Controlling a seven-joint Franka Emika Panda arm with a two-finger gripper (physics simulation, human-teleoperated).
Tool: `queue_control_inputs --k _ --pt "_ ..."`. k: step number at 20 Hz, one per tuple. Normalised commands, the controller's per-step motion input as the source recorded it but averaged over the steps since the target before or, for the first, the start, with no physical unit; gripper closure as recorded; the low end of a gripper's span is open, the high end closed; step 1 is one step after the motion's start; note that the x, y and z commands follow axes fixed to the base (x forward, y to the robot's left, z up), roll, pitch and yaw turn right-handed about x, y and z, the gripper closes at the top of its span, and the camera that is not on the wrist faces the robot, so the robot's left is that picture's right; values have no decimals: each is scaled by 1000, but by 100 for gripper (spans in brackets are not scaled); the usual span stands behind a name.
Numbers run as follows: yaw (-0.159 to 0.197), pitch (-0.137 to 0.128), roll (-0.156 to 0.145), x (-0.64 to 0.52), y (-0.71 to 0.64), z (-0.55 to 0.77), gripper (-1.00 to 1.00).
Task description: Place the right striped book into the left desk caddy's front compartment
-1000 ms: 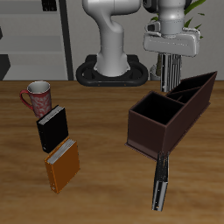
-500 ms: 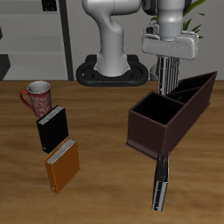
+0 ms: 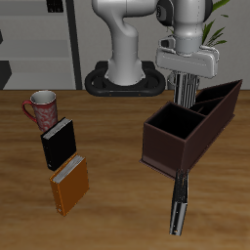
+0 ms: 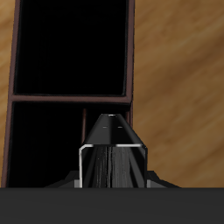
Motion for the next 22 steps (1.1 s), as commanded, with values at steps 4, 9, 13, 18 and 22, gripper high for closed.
queue_control_inputs --k 4,9,13,18,22 --pt "-21 39 2 57 -2 -142 100" --pt "6 33 20 17 104 -175 100" --pt "0 17 11 36 37 -80 100" --pt "2 25 -2 86 25 -139 100" --pt "-2 33 -1 108 -3 -122 100"
